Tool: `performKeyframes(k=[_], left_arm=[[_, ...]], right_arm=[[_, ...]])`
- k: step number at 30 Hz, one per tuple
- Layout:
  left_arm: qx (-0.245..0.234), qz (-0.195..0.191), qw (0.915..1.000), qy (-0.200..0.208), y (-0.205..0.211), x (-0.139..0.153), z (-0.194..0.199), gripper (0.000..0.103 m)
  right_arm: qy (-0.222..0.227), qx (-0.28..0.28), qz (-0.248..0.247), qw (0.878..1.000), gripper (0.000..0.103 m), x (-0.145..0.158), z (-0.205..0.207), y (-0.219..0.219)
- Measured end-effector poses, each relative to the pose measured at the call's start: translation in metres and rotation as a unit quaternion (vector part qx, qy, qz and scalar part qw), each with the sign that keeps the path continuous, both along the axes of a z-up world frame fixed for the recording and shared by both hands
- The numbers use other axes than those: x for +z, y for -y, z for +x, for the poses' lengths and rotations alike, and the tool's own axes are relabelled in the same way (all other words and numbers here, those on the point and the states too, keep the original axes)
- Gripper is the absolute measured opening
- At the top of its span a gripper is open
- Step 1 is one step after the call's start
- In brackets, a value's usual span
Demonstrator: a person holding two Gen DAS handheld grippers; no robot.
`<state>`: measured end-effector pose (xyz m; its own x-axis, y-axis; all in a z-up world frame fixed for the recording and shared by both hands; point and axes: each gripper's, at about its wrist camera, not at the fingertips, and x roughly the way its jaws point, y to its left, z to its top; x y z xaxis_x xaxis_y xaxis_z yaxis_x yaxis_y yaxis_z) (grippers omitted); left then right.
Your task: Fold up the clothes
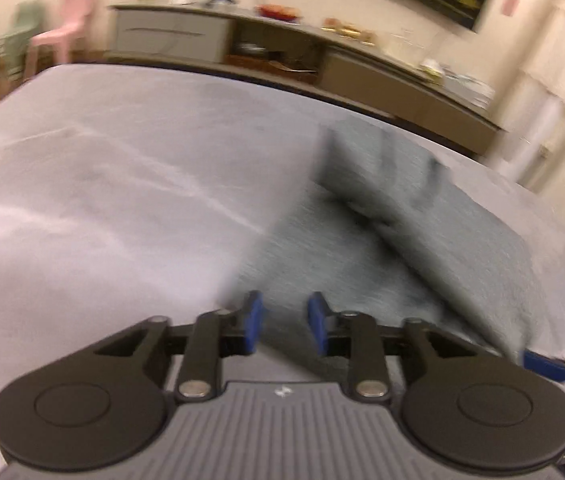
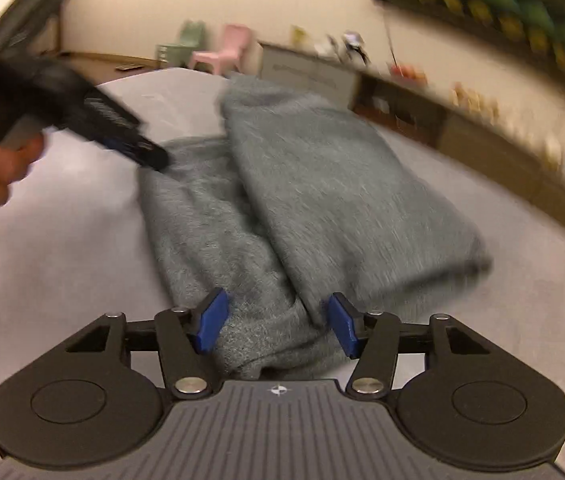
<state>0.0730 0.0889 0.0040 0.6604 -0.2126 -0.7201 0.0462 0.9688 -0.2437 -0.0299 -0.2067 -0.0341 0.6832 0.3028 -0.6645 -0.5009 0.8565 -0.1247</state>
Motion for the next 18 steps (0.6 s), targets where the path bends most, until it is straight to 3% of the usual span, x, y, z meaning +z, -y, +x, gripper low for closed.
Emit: performKeyframes(k=[2,5,7,10,12,14,16,18], left_arm=[[-0.015,-0.009,0.9998,0.014,0.001,0.011,-0.006,0.036],[-0.047,-0.003,0.9989,0.007,0.018,0.009,-0.006,0.036],[-0.054,0.003,0.9985,-0.01,0.027,-0.002,-0.001,0.035],[-0.063,0.012,0.9978,-0.016,0.034,-0.012,0.002,0.035],[-0.066,0.014,0.9977,-0.01,0.034,-0.014,0.003,0.035],[-0.067,0.01,0.9977,-0.007,0.033,-0.015,0.003,0.035],[-0.066,0.007,0.9978,-0.006,0.032,-0.016,0.003,0.035],[-0.066,0.004,0.9978,-0.006,0.031,-0.017,0.003,0.035]], right_arm=[[-0.011,-0.009,-0.002,1.0,0.057,0.01,0.0,0.005],[0.064,0.009,0.002,0.998,0.062,0.042,-0.016,-0.01],[0.117,0.033,-0.03,0.992,0.071,0.053,-0.015,-0.031],[0.126,0.066,-0.109,0.984,0.072,0.038,0.012,-0.066],[0.111,0.077,-0.152,0.979,0.063,0.017,0.036,-0.085],[0.091,0.074,-0.178,0.977,0.01,0.003,0.062,-0.098],[0.089,0.065,-0.172,0.979,0.005,0.005,0.067,-0.097],[0.108,0.066,-0.157,0.979,0.005,0.023,0.042,-0.095]])
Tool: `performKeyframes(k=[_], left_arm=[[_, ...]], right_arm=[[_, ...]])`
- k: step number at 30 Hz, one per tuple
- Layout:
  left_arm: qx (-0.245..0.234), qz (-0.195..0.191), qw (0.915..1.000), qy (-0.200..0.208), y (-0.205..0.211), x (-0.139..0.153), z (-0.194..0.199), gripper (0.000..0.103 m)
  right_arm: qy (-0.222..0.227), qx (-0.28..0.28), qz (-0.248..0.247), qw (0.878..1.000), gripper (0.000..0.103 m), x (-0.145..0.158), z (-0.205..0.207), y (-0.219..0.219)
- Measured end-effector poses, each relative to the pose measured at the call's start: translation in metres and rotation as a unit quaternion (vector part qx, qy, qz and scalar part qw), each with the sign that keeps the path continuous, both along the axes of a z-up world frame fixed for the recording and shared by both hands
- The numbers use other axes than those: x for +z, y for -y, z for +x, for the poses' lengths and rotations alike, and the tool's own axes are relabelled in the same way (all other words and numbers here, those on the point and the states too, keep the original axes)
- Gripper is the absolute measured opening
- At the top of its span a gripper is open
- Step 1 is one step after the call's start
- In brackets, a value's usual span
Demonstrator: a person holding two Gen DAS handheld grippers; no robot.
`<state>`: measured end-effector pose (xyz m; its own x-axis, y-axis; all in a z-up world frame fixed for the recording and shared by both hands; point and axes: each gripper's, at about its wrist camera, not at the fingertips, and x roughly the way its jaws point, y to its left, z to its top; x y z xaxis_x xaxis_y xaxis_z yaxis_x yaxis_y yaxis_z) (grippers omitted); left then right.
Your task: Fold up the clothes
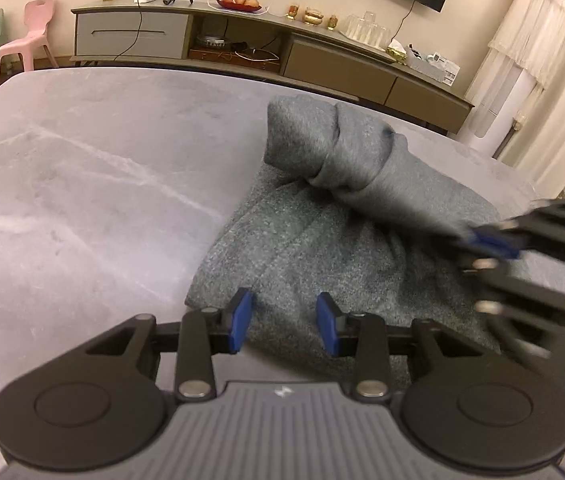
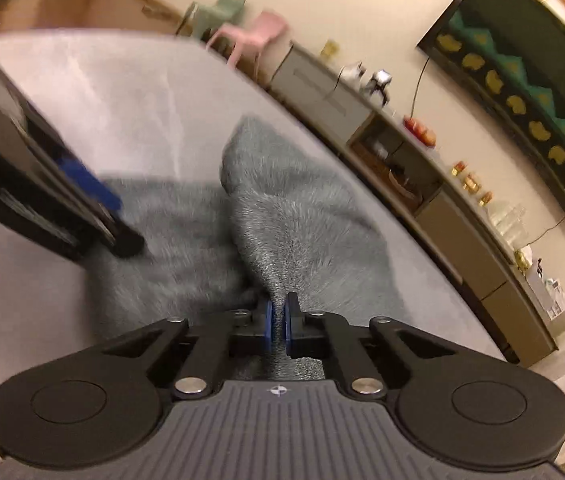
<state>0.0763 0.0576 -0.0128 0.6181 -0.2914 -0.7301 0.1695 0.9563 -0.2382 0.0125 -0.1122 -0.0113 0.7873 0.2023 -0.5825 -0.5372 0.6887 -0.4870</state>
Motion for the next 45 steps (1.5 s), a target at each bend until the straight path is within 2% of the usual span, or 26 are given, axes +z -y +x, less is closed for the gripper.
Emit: performKeyframes(k=[2,4,9,11,13,15,18,20,22,27,32,36,37,39,41,43,45], left_arm=[[0.001,-0.003,1.0,-0.001,-0.001,0.0,0.0,0.035],[0.003,-0.009,1.0,-0.003,-0.003,0.001,0.0,0.035],[0.038,-0.017,0.9991,-0.01,-0.022,0.008,-0.005,0.033],[0.069,-0.024,0.9973,0.003,-0.038,0.021,-0.011,0.031],[0.081,-0.014,0.9956,0.044,-0.045,0.042,-0.023,0.031],[0.055,-0.022,0.9944,0.088,-0.038,0.062,-0.036,0.031],[-0.012,-0.002,0.9968,0.079,-0.009,0.058,-0.035,0.035],[-0.032,0.016,0.9979,0.054,0.006,0.044,-0.028,0.034],[-0.036,0.027,0.998,0.043,0.01,0.034,-0.022,0.034],[-0.066,-0.017,0.9973,0.028,0.0,0.03,-0.021,0.03],[-0.067,-0.016,0.9975,0.017,-0.005,0.018,-0.025,0.031],[-0.084,-0.036,0.9958,0.013,-0.004,0.015,-0.022,0.031],[-0.089,-0.039,0.9952,0.011,-0.004,0.014,-0.021,0.03],[-0.095,-0.033,0.9948,0.018,-0.002,0.014,-0.023,0.015],[-0.09,-0.035,0.995,0.026,-0.007,0.02,-0.024,0.005],[-0.063,-0.053,0.9953,0.05,-0.027,0.038,-0.024,0.003],[-0.057,-0.057,0.9956,0.048,-0.036,0.039,-0.021,0.003]], right_arm=[[0.015,0.011,0.014,1.0,0.004,0.018,-0.032,0.003],[0.009,0.025,0.014,1.0,0.004,0.017,-0.061,0.0],[-0.018,0.023,-0.015,0.999,0.004,-0.027,-0.095,0.002],[-0.01,0.021,-0.018,1.0,0.005,-0.032,-0.104,0.003],[-0.005,0.023,-0.026,0.999,0.005,-0.033,-0.108,0.001],[0.006,0.03,-0.043,0.999,0.005,-0.032,-0.113,-0.003],[0.029,0.04,-0.071,0.996,0.005,-0.034,-0.125,-0.01],[0.027,0.041,-0.071,0.996,0.005,-0.036,-0.119,-0.011],[0.026,0.038,-0.063,0.997,0.005,-0.037,-0.113,-0.005],[0.026,0.037,-0.039,0.998,0.006,-0.035,-0.111,0.005],[0.021,0.032,-0.016,0.999,0.008,-0.033,-0.11,0.013],[0.021,0.029,-0.005,0.999,0.009,-0.032,-0.111,0.02],[0.021,0.028,-0.003,0.999,0.009,-0.032,-0.112,0.021],[0.02,0.027,-0.001,0.999,0.009,-0.032,-0.11,0.024],[0.018,0.025,0.003,1.0,0.009,-0.033,-0.109,0.026],[0.009,0.023,0.003,1.0,0.009,-0.032,-0.107,0.029],[-0.001,0.019,0.01,1.0,0.009,-0.031,-0.106,0.032]])
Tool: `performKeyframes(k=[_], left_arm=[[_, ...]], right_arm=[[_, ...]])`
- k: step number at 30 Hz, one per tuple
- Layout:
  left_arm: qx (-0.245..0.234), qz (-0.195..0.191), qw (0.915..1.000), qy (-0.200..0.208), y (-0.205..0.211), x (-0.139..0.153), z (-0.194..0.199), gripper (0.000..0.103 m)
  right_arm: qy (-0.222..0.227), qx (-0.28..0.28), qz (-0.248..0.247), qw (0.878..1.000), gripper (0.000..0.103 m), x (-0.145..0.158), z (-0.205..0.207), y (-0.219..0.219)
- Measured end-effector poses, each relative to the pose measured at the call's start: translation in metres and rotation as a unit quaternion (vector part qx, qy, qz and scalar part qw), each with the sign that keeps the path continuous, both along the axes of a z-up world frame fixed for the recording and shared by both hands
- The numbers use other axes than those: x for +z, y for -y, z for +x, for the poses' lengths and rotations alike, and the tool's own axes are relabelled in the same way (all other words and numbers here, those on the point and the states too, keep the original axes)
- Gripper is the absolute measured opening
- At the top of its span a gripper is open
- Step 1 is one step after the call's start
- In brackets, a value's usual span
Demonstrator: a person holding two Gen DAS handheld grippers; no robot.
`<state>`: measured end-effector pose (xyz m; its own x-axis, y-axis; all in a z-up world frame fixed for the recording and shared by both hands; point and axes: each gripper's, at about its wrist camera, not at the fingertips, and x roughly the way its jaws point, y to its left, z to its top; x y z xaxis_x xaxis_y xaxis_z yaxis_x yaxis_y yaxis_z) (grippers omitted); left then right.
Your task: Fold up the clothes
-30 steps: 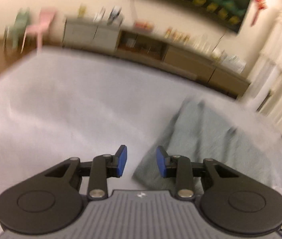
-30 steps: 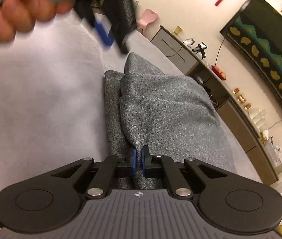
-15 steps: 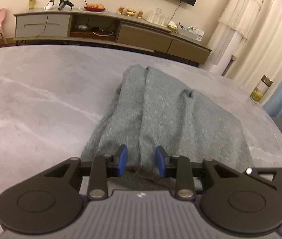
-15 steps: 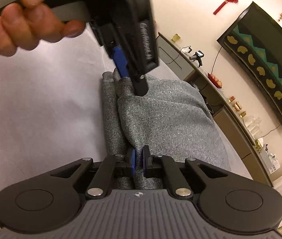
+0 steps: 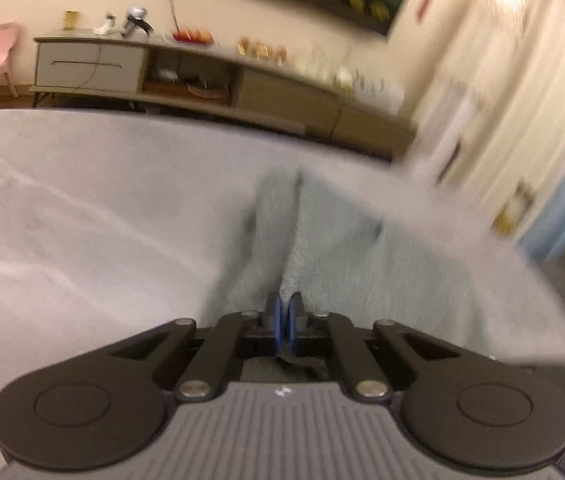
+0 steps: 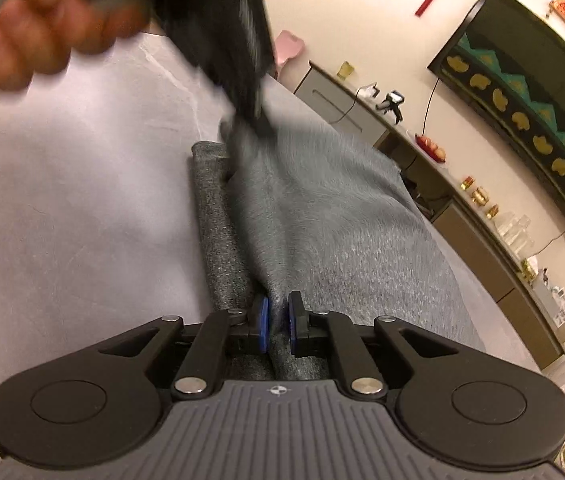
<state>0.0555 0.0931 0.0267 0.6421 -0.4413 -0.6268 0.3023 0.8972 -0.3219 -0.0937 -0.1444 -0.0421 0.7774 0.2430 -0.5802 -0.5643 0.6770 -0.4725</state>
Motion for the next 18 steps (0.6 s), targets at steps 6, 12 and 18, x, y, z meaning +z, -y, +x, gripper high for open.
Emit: performKeyframes(k=[6,12,18], left_arm=[[-0.012,-0.006,0.9997,-0.02,-0.009,-0.002,0.007,0.005],[-0.035,0.028,0.9985,-0.031,0.004,-0.013,0.0,0.018],[-0.04,0.104,0.9936,-0.024,0.021,-0.019,-0.011,0.017]], right_arm=[[-0.003,-0.003,0.001,1.0,0.009,0.0,0.0,0.005],[0.001,-0.012,-0.02,1.0,0.021,0.001,-0.011,0.018],[-0.016,-0.008,-0.042,0.999,0.005,0.011,-0.025,0.024]])
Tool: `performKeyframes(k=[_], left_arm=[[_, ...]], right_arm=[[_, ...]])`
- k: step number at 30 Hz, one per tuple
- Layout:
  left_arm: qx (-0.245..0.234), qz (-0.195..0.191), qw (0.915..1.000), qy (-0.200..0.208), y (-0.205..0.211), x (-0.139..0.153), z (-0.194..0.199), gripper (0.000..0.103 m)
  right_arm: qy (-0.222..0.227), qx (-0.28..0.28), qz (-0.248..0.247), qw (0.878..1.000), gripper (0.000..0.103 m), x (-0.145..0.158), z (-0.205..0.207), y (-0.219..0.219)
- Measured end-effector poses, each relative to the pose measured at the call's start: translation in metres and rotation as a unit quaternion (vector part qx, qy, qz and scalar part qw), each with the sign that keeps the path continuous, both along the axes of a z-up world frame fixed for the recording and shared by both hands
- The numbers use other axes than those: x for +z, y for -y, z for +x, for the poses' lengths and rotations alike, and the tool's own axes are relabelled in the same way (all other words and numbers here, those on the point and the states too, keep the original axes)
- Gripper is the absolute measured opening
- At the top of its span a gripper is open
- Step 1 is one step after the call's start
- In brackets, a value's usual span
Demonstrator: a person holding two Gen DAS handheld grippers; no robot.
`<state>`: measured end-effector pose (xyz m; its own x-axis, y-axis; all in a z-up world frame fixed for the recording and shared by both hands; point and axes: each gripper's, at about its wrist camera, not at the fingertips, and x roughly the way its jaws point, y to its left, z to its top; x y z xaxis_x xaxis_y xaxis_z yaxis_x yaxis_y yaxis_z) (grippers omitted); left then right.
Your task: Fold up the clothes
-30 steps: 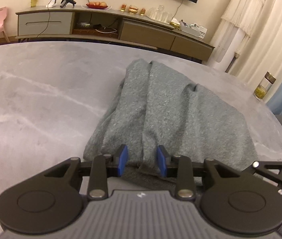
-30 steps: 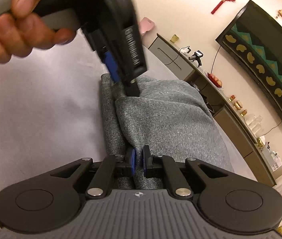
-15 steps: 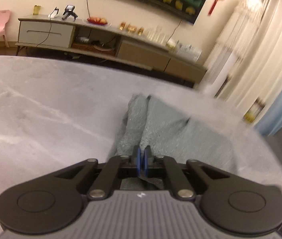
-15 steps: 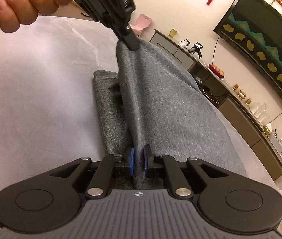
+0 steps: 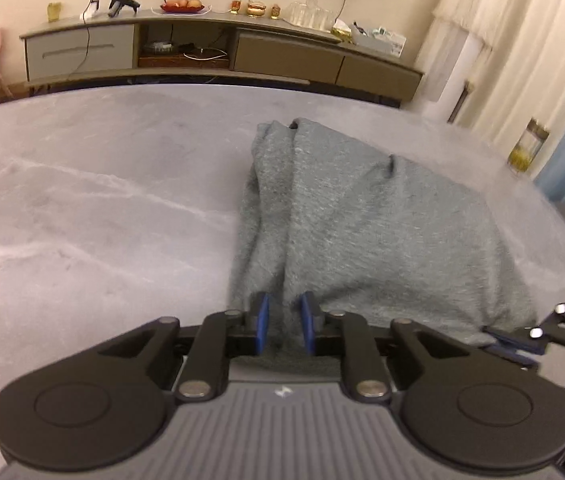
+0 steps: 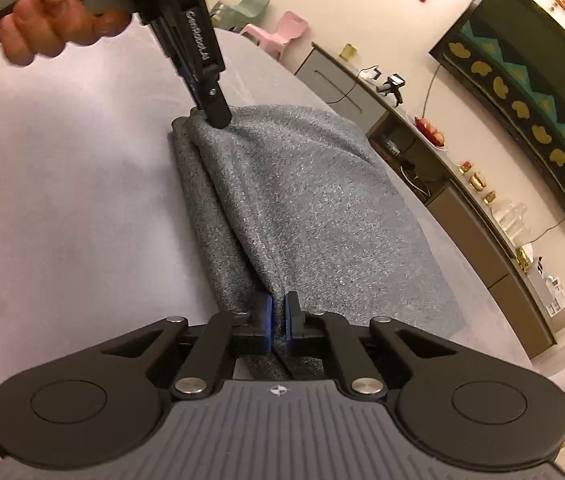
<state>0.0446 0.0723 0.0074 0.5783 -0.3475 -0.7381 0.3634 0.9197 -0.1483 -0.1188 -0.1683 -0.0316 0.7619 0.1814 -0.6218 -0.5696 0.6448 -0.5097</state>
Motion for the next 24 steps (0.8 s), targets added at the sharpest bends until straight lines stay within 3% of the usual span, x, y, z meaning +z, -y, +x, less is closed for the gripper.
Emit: performKeyframes(k=[1,4,6,7,8,10,14,18,19,21,24], left_arm=[[-0.005,0.009,0.9999,0.011,0.0,0.005,-0.003,0.017],[0.002,-0.026,0.9975,0.066,-0.018,0.043,-0.014,0.018],[0.001,-0.048,0.9941,0.098,-0.024,0.068,-0.015,0.02],[-0.005,-0.055,0.9925,0.109,-0.021,0.078,-0.009,0.021],[-0.012,-0.062,0.9907,0.121,-0.017,0.089,-0.003,0.022],[-0.033,-0.052,0.9911,0.118,0.015,0.092,0.023,0.023],[-0.079,0.011,0.9934,0.083,0.1,0.053,0.077,0.023],[-0.038,0.101,0.9936,0.033,0.122,-0.004,0.113,0.026],[-0.021,0.087,0.9957,0.023,0.112,-0.008,0.116,0.032],[0.007,0.035,0.9993,0.006,0.09,-0.01,0.119,0.032],[0.043,-0.051,0.9978,-0.005,0.061,0.003,0.121,0.03]], right_arm=[[-0.009,0.003,-0.007,1.0,0.005,-0.003,-0.002,0.002],[-0.038,0.028,-0.019,0.999,0.008,0.009,-0.004,0.01],[-0.074,0.045,0.037,0.996,0.012,0.04,-0.001,0.026],[-0.084,0.047,0.084,0.992,0.025,0.059,0.004,0.038],[-0.09,0.045,0.129,0.987,0.045,0.076,0.012,0.05],[-0.074,0.018,0.19,0.979,0.055,0.097,0.041,0.07],[-0.034,-0.102,0.191,0.976,0.054,0.071,0.137,0.086],[-0.091,-0.148,0.239,0.955,0.052,0.031,0.189,0.112],[-0.113,-0.154,0.252,0.949,0.046,0.026,0.191,0.122],[-0.15,-0.171,0.26,0.938,0.045,0.024,0.195,0.14],[-0.163,-0.193,0.305,0.918,0.045,0.038,0.197,0.169]])
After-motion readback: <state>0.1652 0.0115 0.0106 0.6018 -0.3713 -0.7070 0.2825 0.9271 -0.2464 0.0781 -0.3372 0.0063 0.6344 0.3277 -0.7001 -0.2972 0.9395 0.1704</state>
